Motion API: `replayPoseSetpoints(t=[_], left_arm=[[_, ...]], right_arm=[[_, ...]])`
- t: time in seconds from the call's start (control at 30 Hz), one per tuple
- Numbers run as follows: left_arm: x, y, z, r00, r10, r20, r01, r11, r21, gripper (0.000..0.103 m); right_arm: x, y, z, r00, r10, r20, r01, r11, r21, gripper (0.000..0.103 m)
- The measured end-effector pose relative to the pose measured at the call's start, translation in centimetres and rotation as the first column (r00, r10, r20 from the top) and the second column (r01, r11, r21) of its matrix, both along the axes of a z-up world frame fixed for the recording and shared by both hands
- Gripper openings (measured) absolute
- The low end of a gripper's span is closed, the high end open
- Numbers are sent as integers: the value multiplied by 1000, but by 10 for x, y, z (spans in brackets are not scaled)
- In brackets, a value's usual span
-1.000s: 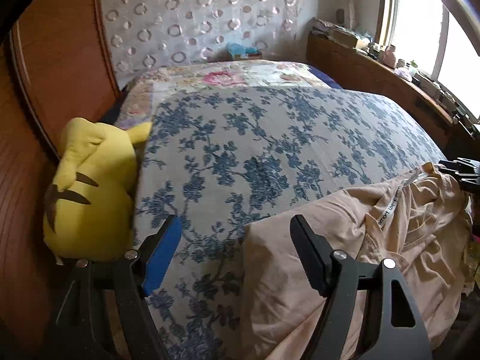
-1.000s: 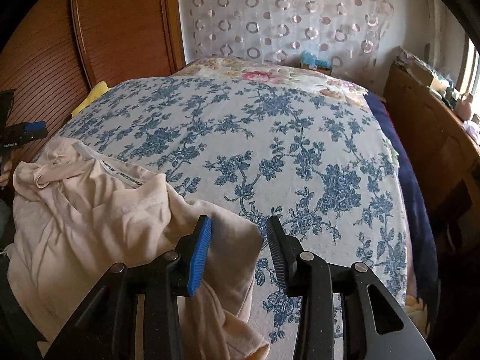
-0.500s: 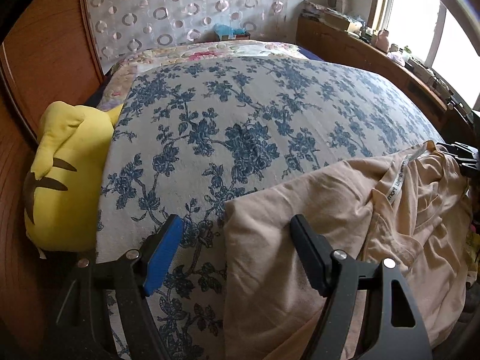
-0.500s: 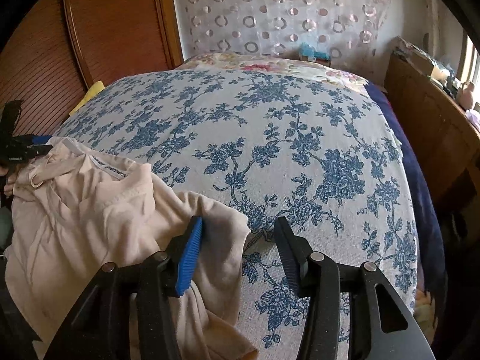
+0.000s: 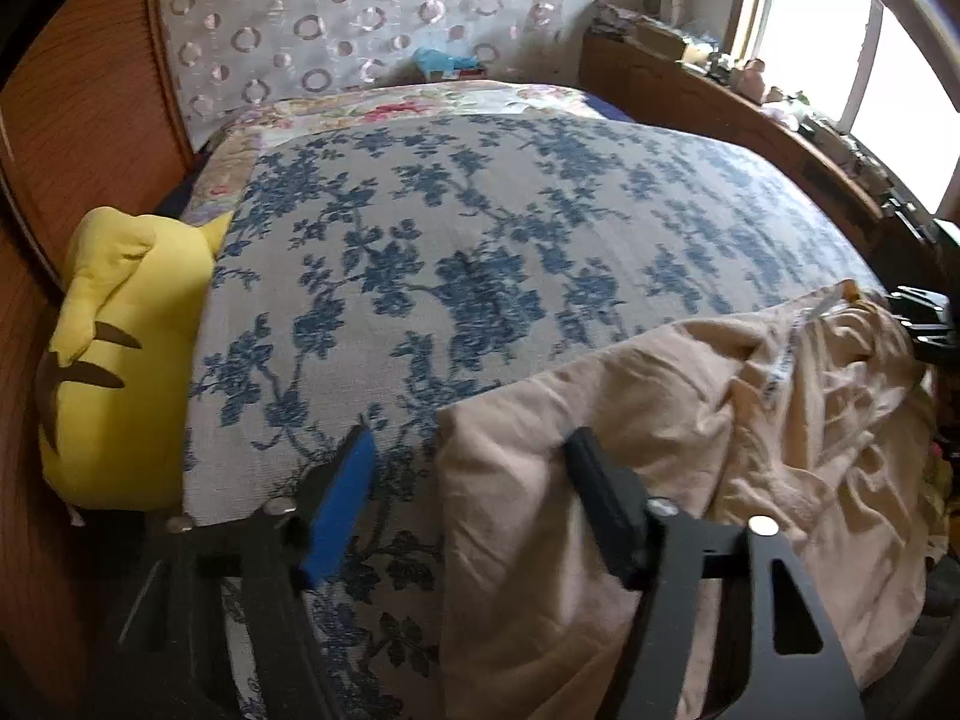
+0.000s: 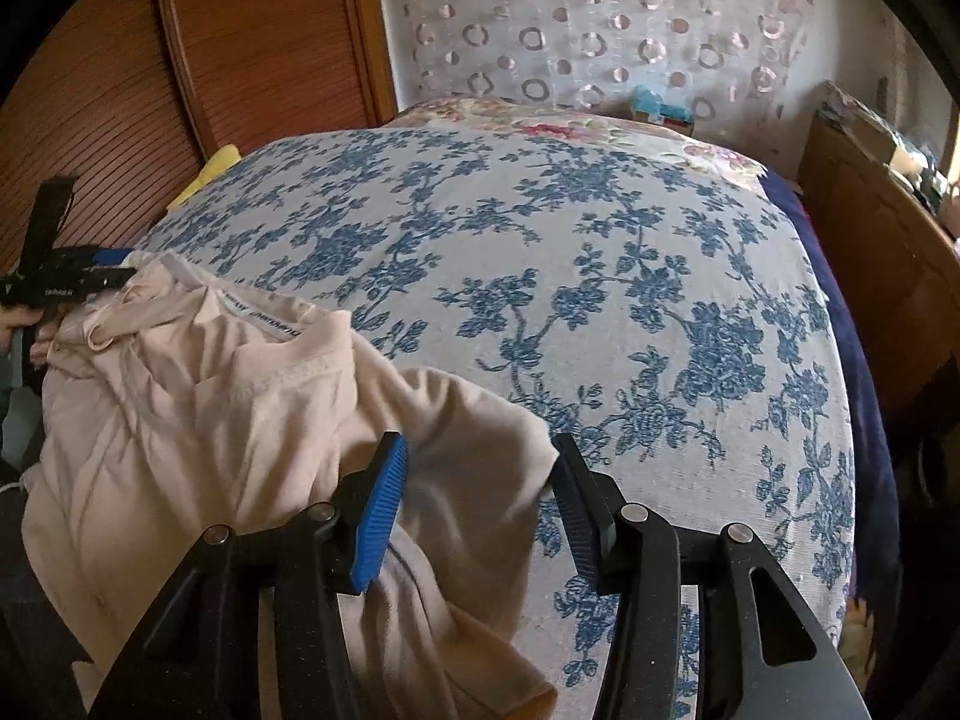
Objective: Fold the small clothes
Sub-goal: 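Grasp the shirt edge with the left gripper while the right gripper grasps it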
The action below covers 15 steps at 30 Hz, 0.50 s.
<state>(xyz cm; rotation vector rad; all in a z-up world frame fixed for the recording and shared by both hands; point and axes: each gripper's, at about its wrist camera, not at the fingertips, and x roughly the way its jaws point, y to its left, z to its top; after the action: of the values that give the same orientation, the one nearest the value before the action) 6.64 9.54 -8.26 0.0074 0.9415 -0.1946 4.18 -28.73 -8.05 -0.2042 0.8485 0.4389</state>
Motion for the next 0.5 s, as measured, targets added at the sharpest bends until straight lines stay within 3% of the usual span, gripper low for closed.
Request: replayPoseSetpoints(t=[0.03,0.1,0.17,0.27,0.5], left_arm=[[0,0,1,1000,-8,-4,8,1000,-15,50],[-2,-1,2,999,-28,-17,27,998,-50,29],[-4,-5,4,999,-40,-17,40,998,-40,21],[-11,-11,9,999,-49,2,49,999,-16,10],[-45,-12,51,990,-58,131,64,997,-45,10]], right_arm=[[-1,2,0,1000,6,1,-6,1000,0,41],[-2,3,0,1000,12,8,-12,1000,-9,29],[-4,4,1,999,35,-1,-35,999,5,12],[-8,4,1,999,45,-2,-45,999,8,10],[-29,-6,35,997,30,78,-37,995,90,9]])
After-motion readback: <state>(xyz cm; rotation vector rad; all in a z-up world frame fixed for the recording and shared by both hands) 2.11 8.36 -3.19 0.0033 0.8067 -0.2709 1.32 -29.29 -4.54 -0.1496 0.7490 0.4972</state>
